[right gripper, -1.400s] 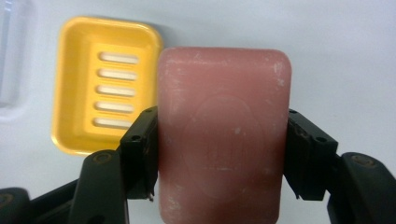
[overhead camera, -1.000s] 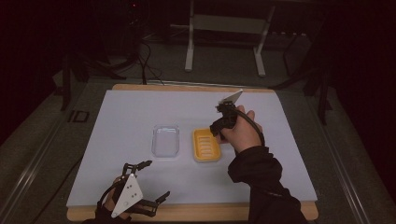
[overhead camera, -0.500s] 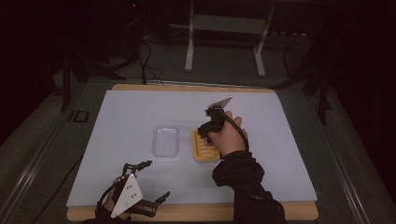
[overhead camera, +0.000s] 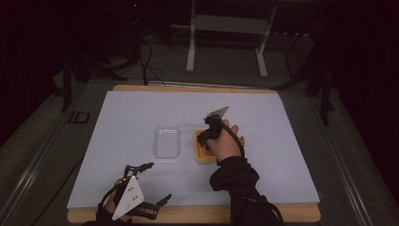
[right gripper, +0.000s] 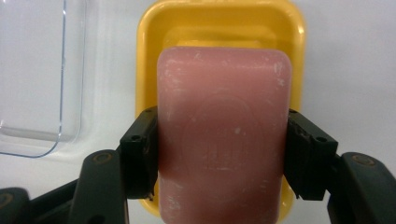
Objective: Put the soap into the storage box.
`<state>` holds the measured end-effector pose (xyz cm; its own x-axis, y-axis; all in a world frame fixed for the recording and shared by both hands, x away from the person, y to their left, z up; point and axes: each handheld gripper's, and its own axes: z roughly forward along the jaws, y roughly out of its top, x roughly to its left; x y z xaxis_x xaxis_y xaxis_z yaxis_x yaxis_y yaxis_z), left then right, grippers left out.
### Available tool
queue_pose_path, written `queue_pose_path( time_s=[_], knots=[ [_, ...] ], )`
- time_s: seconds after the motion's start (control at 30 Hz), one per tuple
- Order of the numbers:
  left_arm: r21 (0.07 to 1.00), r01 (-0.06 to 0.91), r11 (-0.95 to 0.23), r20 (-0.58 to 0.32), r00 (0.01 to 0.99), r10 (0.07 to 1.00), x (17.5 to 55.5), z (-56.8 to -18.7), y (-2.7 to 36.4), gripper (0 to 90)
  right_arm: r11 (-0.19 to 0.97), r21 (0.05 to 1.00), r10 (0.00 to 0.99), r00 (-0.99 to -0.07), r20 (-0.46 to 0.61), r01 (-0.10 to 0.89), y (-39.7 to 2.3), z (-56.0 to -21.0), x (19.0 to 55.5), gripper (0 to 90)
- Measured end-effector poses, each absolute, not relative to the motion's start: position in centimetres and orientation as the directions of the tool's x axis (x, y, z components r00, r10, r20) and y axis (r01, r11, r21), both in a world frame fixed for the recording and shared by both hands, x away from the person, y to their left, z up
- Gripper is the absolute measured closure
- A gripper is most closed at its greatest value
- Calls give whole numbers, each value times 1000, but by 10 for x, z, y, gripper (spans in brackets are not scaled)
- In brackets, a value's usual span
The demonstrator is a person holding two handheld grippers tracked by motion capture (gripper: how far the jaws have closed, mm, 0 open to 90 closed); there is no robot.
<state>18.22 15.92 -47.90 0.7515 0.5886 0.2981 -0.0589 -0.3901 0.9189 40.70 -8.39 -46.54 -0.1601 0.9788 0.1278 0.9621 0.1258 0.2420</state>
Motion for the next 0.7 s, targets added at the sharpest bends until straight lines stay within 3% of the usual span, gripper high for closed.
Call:
queue_pose_path(
  time_s=[0.5, 0.7],
  knots=[
    [921, -62, -384, 295, 754, 587, 181, -478, 160, 7, 137, 205, 984, -157, 85, 969, -74, -488, 411, 374],
    [921, -62, -386, 296, 754, 586, 182, -478, 160, 7, 184, 203, 977, -202, 73, 962, -74, -487, 412, 359]
  ],
)
